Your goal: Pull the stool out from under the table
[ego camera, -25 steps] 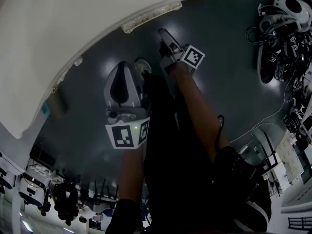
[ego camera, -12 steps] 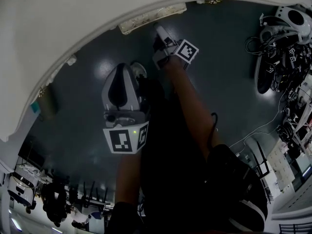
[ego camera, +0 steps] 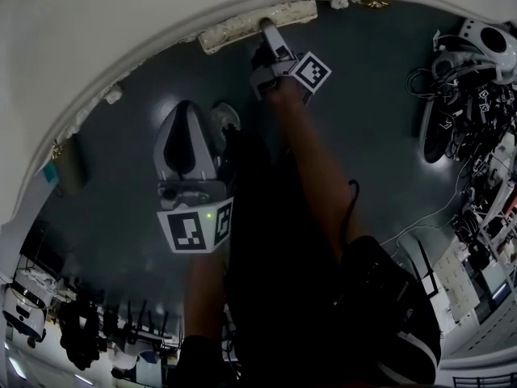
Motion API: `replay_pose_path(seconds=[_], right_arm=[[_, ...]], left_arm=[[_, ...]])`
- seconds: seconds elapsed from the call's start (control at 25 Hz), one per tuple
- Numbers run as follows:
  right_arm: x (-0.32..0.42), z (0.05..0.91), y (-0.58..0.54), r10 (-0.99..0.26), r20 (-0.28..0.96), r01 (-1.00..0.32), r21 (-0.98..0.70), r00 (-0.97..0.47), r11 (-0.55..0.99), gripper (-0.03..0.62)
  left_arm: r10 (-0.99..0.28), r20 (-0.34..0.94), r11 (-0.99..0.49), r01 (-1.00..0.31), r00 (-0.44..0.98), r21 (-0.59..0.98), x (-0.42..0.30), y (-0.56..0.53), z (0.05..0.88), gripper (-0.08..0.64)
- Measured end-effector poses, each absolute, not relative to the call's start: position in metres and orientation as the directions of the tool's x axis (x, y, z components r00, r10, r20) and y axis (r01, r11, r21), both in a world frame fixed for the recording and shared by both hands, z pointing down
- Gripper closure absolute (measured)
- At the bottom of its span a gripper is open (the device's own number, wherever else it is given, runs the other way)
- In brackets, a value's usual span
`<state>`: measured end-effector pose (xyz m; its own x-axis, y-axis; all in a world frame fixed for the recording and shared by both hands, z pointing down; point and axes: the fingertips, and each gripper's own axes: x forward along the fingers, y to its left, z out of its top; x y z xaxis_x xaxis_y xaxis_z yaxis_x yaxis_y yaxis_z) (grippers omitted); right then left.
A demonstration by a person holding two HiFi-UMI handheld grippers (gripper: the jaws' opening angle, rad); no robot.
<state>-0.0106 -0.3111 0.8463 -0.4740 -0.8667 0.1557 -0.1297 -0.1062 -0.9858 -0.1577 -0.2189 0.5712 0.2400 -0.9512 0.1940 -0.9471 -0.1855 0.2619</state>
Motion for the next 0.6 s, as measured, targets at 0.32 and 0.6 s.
replay_pose_path(seconds=[0.32, 0.6], right_arm=[[-0.01, 0.843, -0.325, -0.883, 0.102, -0.103, -0.993, -0.458, -0.061, -0.005], [-0.01, 0.843, -0.344, -0.884, 0.143, -0.062, -0.99, -0.445, -0.129, 0.001]], left_arm=[[-0.948, 0.198, -0.195, -0.945, 0.25, 0.262, -0.16, -0.215, 0.578, 0.554], [-0.947, 0.218, -0.169, -0.945, 0.234, 0.279, -0.164, -0.21, 0.584, 0.554]])
